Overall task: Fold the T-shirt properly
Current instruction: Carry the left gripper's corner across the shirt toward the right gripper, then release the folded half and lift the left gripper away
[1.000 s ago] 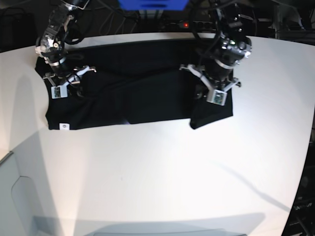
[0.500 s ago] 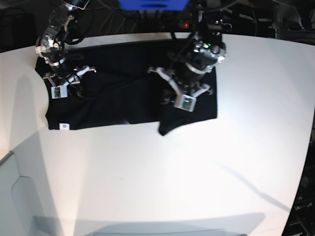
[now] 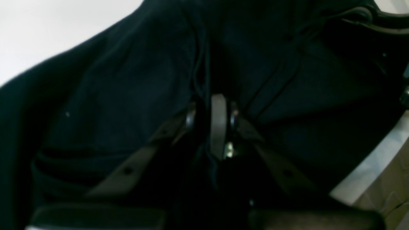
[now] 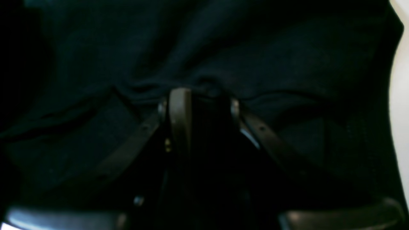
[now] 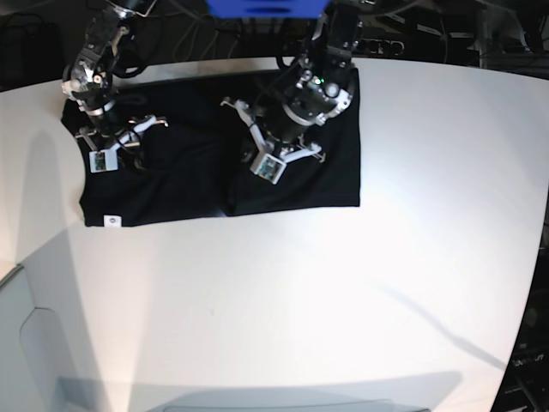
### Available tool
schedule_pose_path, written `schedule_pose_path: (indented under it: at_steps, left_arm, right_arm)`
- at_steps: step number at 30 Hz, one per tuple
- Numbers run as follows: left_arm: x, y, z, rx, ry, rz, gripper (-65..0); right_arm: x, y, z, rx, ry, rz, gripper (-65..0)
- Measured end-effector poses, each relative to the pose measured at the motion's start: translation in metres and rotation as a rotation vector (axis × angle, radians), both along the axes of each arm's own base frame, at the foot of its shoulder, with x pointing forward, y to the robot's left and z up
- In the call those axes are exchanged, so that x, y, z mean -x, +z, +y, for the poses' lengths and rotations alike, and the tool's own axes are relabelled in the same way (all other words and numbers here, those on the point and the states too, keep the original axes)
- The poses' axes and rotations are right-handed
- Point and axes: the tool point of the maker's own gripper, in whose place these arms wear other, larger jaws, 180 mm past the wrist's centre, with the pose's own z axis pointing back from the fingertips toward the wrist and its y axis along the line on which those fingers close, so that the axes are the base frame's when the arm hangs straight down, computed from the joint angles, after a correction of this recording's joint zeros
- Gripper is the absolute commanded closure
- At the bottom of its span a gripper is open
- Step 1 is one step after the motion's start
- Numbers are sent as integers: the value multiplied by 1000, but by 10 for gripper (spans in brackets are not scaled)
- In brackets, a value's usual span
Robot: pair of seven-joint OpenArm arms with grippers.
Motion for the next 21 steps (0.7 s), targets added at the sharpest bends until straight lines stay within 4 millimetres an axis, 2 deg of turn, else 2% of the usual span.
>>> schedule_pose_path:
  at_steps: [6, 9, 14, 19, 21]
  left_arm:
    - [-3, 2, -2, 3, -4, -7, 0]
    - [-7, 0, -6, 0, -20, -7, 0]
    - [-2, -11, -13, -4, -43, 25, 0]
    - [-6, -10, -14, -2, -44, 19, -2]
    - [-6, -10, -14, -4, -45, 20, -32]
  right_arm:
    - [0, 0, 0, 0, 0, 0, -171]
    - [0, 0, 0, 0, 0, 0, -171]
    - [0, 0, 0, 0, 0, 0, -171]
    - [0, 0, 0, 0, 0, 0, -171]
    - [0, 0, 0, 0, 0, 0, -171]
